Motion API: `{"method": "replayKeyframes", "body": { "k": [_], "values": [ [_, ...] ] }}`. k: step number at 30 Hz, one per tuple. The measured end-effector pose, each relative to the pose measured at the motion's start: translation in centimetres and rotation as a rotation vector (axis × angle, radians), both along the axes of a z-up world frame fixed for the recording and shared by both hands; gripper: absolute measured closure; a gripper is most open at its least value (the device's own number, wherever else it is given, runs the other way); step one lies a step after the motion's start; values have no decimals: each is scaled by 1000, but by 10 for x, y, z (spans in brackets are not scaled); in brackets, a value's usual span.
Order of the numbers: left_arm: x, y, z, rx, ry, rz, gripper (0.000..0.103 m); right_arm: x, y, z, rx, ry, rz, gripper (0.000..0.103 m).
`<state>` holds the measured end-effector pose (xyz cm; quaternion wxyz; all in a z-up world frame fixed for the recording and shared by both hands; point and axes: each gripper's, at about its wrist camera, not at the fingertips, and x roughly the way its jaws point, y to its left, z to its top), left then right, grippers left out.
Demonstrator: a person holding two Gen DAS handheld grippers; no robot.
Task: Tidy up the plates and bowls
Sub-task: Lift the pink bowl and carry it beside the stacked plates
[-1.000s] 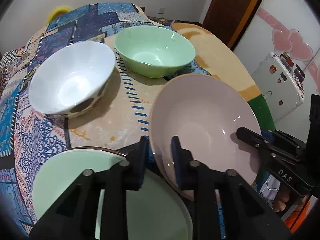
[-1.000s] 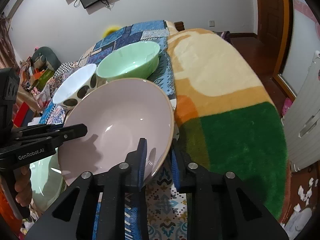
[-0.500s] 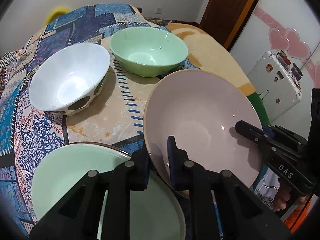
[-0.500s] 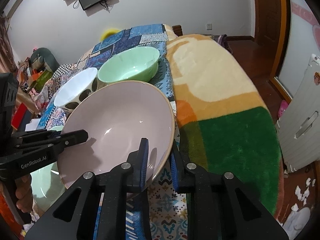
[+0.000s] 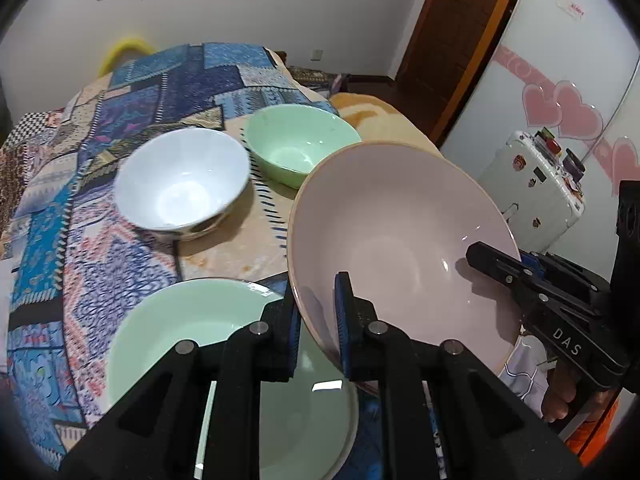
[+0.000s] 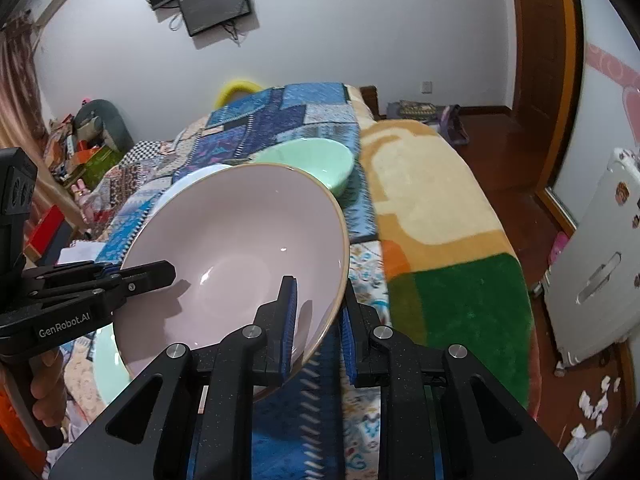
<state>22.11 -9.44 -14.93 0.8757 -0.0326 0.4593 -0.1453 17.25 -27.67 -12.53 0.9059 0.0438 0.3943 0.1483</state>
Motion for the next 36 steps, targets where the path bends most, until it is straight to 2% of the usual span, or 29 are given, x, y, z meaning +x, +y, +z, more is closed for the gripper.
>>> {"method": "replayKeyframes", "body": {
  "k": [17, 36],
  "values": [
    [-68, 97, 28, -14, -52, 137, 88, -21, 91, 17, -17, -46, 142, 85],
    [-139, 231, 16, -14, -33, 371, 88, -39, 215, -2, -30, -3, 386, 85]
  ]
}}
